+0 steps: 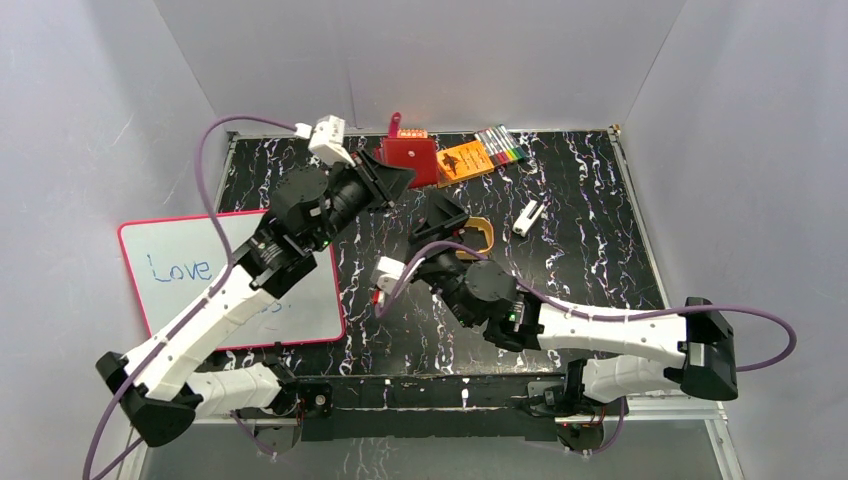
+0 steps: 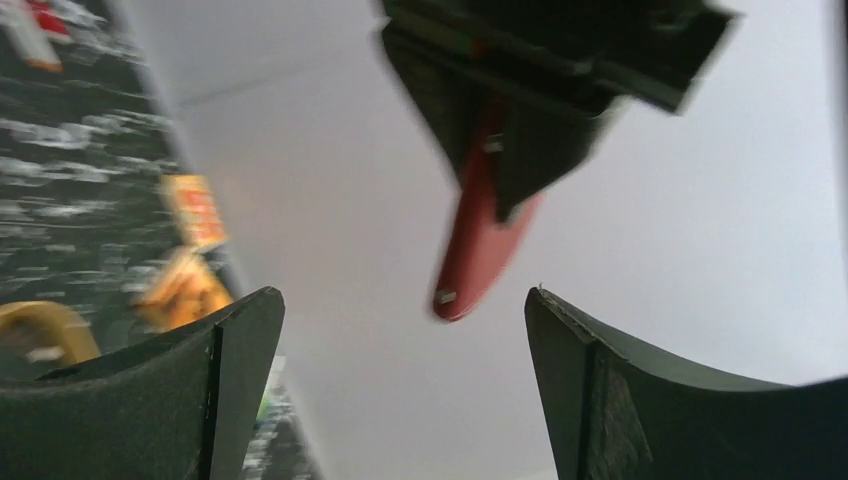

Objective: Put the credit cards into the card holder
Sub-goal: Pick up the card holder from the center of the board.

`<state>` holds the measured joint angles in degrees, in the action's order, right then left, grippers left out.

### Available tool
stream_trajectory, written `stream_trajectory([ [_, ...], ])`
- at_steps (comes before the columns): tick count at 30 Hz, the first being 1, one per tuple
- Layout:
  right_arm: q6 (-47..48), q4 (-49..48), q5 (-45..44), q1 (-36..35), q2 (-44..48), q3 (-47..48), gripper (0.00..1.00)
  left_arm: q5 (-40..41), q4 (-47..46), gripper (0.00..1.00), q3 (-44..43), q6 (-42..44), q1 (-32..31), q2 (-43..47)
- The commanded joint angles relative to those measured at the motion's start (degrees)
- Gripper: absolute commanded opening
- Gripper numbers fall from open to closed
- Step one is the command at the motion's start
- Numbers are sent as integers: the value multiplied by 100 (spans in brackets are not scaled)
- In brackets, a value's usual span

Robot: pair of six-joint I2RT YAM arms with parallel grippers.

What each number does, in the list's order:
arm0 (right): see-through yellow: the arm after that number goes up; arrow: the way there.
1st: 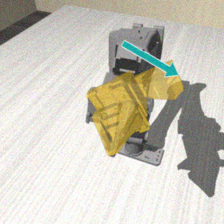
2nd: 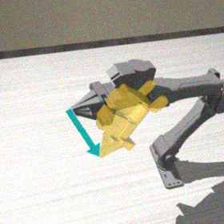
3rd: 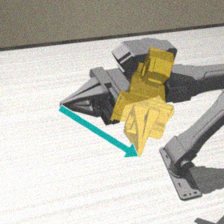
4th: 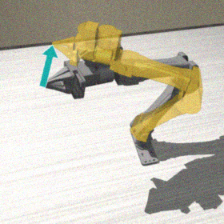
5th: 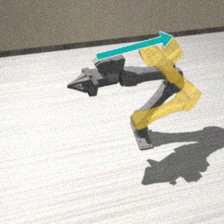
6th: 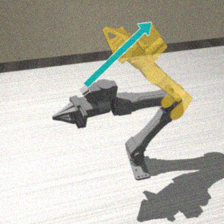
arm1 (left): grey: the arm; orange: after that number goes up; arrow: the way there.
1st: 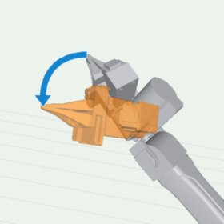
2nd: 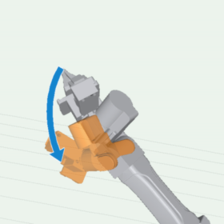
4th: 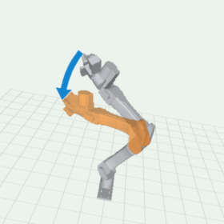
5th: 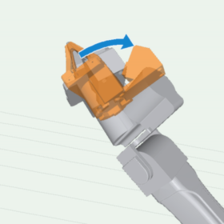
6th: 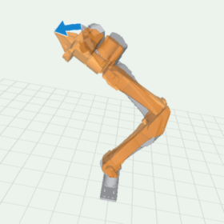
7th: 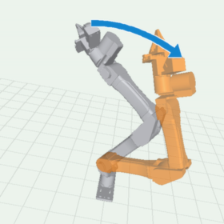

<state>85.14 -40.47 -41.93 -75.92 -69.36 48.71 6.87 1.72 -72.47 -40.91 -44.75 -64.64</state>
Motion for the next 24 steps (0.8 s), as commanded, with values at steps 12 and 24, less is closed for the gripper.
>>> stream_trajectory([
  [12, -8497, 4395, 5455, 2388, 1200, 960, 99, -240, 1468, 0, -215, 2732, 16, 1954],
  [24, -11096, 2925, 8459, 3631, 2086, 556, 99, -4089, 1958, 0, -84, 3117, 15, 2021],
])
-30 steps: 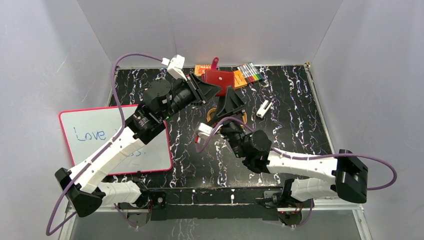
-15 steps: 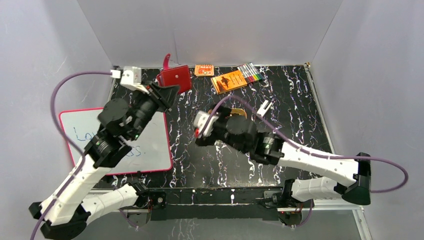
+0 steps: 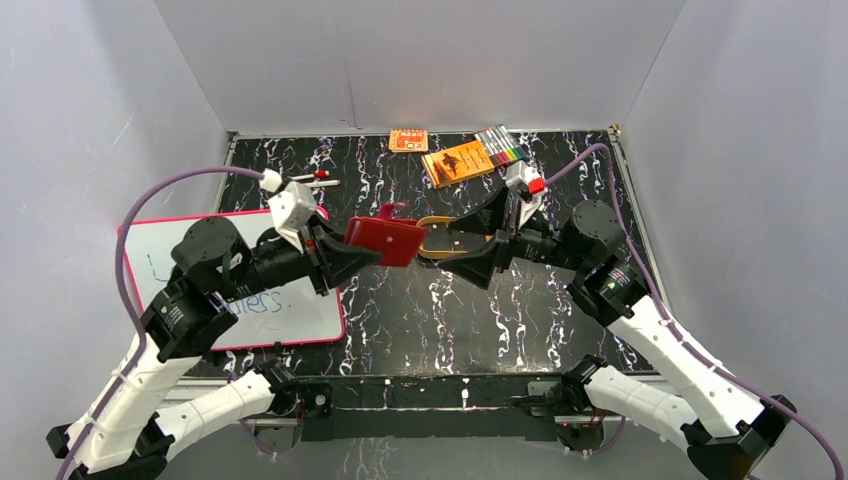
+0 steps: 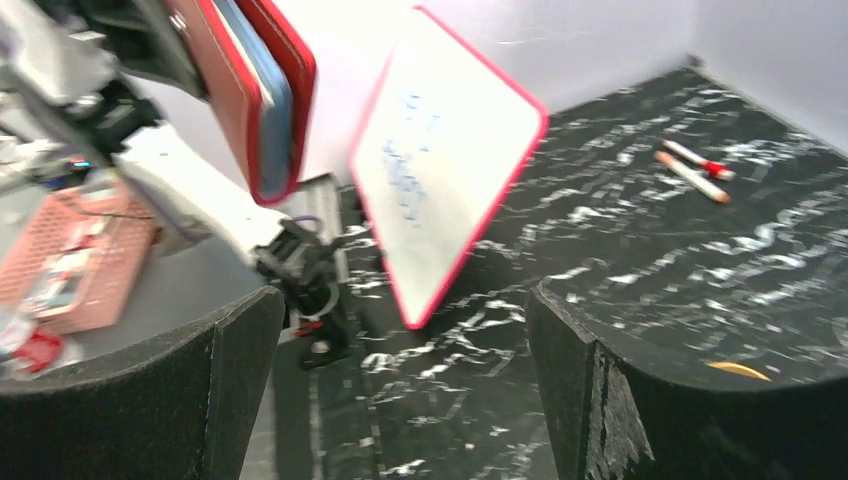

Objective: Put the credit cards into the card holder
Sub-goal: Pick up the card holder from the center of the board.

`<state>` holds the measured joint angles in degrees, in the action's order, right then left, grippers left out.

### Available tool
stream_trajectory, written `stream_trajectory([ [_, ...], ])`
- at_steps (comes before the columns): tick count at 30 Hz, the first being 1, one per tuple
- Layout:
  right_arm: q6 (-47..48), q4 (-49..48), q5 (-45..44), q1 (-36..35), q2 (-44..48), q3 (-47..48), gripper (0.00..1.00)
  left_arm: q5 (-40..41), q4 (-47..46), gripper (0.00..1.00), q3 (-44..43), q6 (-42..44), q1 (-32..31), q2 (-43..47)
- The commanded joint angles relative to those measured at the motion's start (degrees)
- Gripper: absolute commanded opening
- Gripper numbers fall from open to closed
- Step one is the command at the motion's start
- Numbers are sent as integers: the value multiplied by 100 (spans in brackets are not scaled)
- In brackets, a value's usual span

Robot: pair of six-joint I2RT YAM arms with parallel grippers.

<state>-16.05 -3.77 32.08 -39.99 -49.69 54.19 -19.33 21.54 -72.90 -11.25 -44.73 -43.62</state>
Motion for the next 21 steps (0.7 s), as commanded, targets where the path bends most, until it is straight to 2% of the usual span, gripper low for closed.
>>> stream_trajectory([
  [1, -1077, -831, 1132, 42, 144, 12, 99, -1679, -66, 0, -31, 146, 16, -114],
  [5, -1516, -1301, 1524, 40, 104, 40, 98, -2283, -168, 0, -60, 231, 17, -207],
  [13, -1844, -1571, 2273, 43, -34, 264, 99, -2709, -98, 0, -180, 480, 17, -304],
  [17, -1973, -1527, 2206, 41, -147, 345, 99, -3017, -137, 0, -263, 462, 17, -523],
  [21, -2511, -2086, 2226, 43, -282, 268, 97, -3059, -264, 0, -315, 442, 17, -681],
])
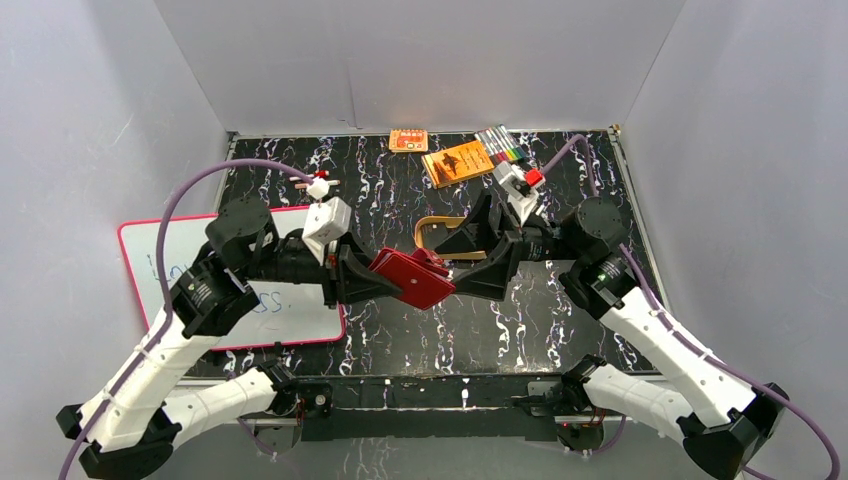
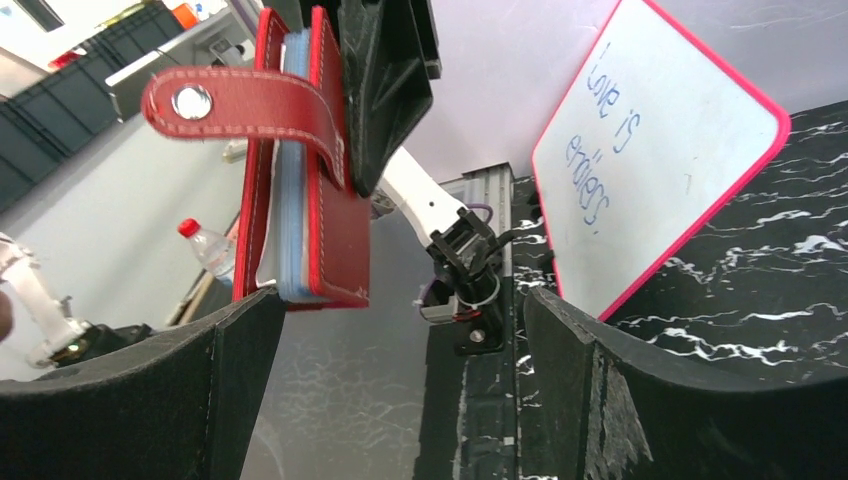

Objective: Put the credit cards into the card holder
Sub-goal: Pick up the card holder from the center of the board.

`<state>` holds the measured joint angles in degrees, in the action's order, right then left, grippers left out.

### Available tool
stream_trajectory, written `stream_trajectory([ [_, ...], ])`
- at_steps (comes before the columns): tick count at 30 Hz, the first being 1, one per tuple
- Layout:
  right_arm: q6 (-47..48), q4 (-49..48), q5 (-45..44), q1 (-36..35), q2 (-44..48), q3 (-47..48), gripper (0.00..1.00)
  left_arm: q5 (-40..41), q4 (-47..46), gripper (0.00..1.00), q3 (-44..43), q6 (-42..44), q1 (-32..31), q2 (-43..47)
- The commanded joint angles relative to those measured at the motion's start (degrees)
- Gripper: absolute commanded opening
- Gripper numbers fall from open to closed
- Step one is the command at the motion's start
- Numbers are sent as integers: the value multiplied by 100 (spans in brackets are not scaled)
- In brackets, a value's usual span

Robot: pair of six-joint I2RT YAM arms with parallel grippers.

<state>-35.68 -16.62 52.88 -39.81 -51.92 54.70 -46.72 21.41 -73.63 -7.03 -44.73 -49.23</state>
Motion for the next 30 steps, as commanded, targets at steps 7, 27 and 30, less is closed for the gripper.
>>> stream_trajectory([
  [7, -810, -1234, 224, 13, -71, 131, 97, -56, -247, 0, -365, 96, 17, -332],
  [27, 298, 391, 107, 15, -5, 902, 99, -188, -156, 0, -597, 166, 17, -280],
  [30, 27, 85, 247, 11, -146, 838, 94, -214, -245, 0, -586, 123, 16, -293],
])
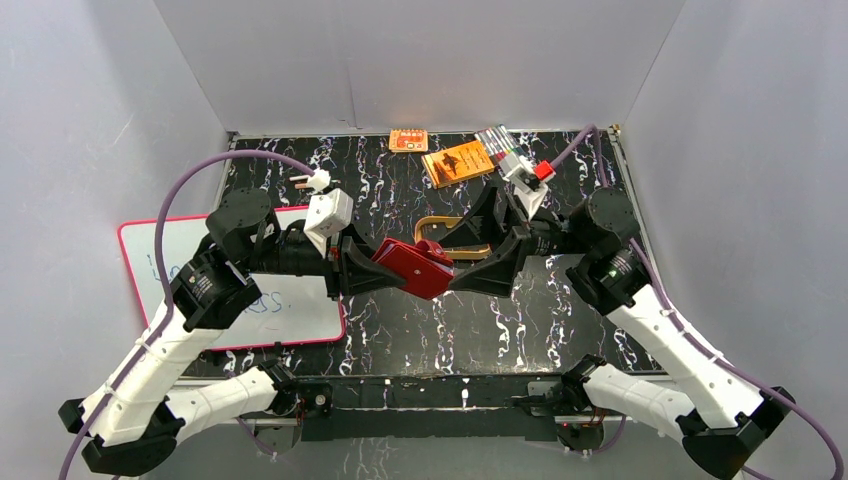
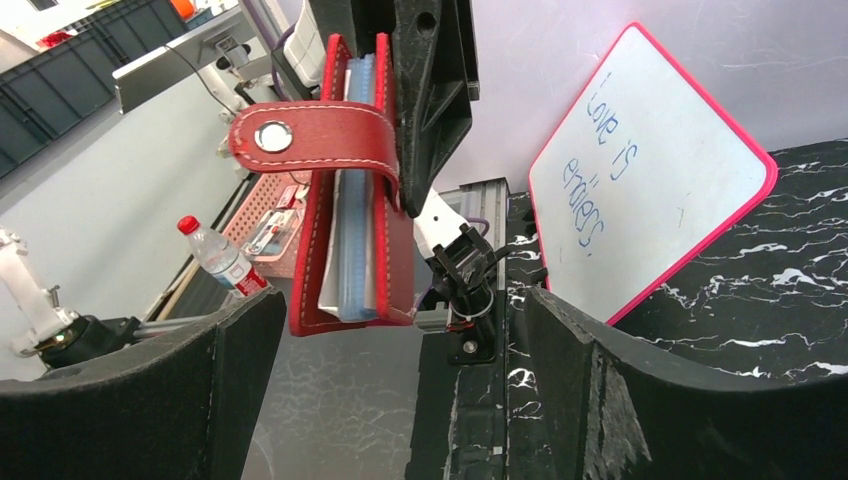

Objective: Put the credit cards into the card holder
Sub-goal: Pick up the card holder from the center of the board.

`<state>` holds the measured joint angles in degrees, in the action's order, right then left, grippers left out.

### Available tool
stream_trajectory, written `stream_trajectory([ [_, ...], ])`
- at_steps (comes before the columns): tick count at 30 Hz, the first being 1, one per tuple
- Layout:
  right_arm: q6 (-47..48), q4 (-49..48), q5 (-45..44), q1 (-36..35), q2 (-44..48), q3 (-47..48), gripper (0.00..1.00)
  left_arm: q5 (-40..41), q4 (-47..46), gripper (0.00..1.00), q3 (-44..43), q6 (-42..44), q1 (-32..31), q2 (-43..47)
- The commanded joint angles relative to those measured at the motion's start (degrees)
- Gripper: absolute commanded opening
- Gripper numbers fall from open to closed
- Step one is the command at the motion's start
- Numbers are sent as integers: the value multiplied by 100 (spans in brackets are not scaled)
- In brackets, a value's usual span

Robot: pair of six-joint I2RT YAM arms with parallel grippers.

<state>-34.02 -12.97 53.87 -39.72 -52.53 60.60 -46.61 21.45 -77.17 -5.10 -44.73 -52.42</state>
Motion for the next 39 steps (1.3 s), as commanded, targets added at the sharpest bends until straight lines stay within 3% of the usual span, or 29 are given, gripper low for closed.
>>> stream_trajectory([
  [1, -220, -415, 172, 2, -132, 223, 91, -232, -276, 0, -225, -78, 15, 9],
  [7, -481, -785, 206, -50, -248, 101, 76, -311, -400, 0, -211, -140, 17, -126],
  [12, -601, -961, 186, -74, -308, 73, 55, -402, -504, 0, -200, -171, 17, -227],
  [22, -654, -1085, 251, -219, -383, 14, 28, -489, -726, 4, -117, -244, 17, -285],
  [25, -650, -1093, 269, -270, -412, 23, 15, -487, -784, 7, -115, -260, 17, -295],
  [27, -665, -1140, 197, -302, -391, 2, 1, -483, -815, 17, -99, -264, 17, -303],
  [30, -731, -1330, -144, -300, -280, -148, 0, -387, -916, 47, 48, -356, 12, -249],
  [33, -807, -1567, -825, -301, -75, -349, 0, 24, -1401, 68, 560, -772, 17, 29],
  [35, -982, -1860, -1153, -303, 6, -478, 0, 311, -1911, 74, 988, -1154, 16, 289],
  [39, -1358, -2363, -1744, -306, 84, -737, 0, 922, -3073, 76, 1829, -1980, 17, 766],
])
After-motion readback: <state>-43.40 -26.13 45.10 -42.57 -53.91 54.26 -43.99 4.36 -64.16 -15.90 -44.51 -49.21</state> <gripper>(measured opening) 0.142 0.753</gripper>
